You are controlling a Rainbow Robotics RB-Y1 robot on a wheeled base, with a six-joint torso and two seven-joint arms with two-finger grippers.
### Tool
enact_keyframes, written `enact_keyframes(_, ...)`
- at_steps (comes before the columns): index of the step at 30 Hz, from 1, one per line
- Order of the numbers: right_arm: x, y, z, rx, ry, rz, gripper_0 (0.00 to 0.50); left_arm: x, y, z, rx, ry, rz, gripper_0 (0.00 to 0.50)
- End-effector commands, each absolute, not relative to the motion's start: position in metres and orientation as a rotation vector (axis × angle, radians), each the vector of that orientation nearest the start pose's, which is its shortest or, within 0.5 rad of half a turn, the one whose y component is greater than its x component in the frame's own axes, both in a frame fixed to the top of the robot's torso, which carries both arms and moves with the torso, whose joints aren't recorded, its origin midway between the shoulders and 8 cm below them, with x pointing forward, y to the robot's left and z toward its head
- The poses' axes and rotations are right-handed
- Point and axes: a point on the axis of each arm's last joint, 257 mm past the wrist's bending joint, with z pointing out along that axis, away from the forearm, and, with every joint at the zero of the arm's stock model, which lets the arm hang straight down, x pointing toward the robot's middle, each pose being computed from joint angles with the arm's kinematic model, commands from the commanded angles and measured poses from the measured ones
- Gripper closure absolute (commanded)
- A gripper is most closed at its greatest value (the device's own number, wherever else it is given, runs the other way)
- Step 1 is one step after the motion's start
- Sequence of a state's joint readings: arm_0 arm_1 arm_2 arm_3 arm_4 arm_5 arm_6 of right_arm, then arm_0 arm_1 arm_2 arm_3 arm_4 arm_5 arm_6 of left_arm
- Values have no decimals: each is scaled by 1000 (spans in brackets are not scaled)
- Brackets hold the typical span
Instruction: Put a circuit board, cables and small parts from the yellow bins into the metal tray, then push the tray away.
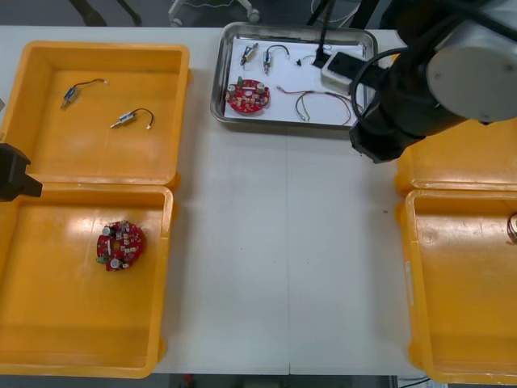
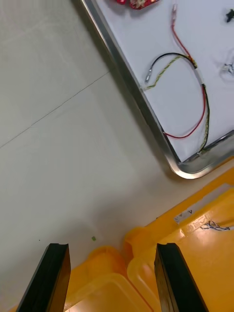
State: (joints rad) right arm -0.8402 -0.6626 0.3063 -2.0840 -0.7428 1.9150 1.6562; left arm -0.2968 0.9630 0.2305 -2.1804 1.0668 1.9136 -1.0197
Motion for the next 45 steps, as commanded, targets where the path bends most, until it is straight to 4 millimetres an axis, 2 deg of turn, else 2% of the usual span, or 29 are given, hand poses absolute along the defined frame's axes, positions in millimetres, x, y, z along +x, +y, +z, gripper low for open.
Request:
enact_keyframes(1, 459, -195, -62, -978, 2300, -196, 0, 376, 361, -105, 28, 2668, 30, 0)
enact_keyframes(3, 457, -202, -61, -932, 2322, -171, 0, 376, 361, -105, 28, 2668, 30, 0)
enact_keyframes(4, 452, -215, -62, -870, 2351, -153, 0, 376, 361, -105, 28, 2668, 30, 0)
enact_keyframes(9, 439, -251, -70, -700, 2431, -114, 0, 376, 361, -105, 28, 2668, 30, 0)
enact_keyframes(14, 424, -296, -77, -462, 2505, -80, 0, 376, 361, -105, 28, 2668, 30, 0)
enact_keyframes(16, 421, -306, -79, -411, 2517, -68, 0, 376, 361, -105, 28, 2668, 30, 0)
enact_keyframes(17, 416, -323, -81, -343, 2528, -65, 0, 376, 361, -105, 28, 2668, 30, 0)
enact_keyframes(25, 390, -385, -93, -121, 2562, -71, 0, 376, 361, -105, 28, 2668, 30, 0)
enact_keyframes(31, 374, -408, -113, -55, 2610, -111, 0, 376, 361, -105, 28, 2668, 30, 0)
enact_keyframes(35, 356, -423, -133, -5, 2663, -130, 0, 376, 361, -105, 28, 2668, 30, 0)
enact_keyframes(42, 342, -434, -148, 29, 2705, -154, 0, 376, 361, -105, 28, 2668, 30, 0)
enact_keyframes(45, 342, -437, -148, 51, 2703, -167, 0, 376, 361, -105, 28, 2668, 30, 0)
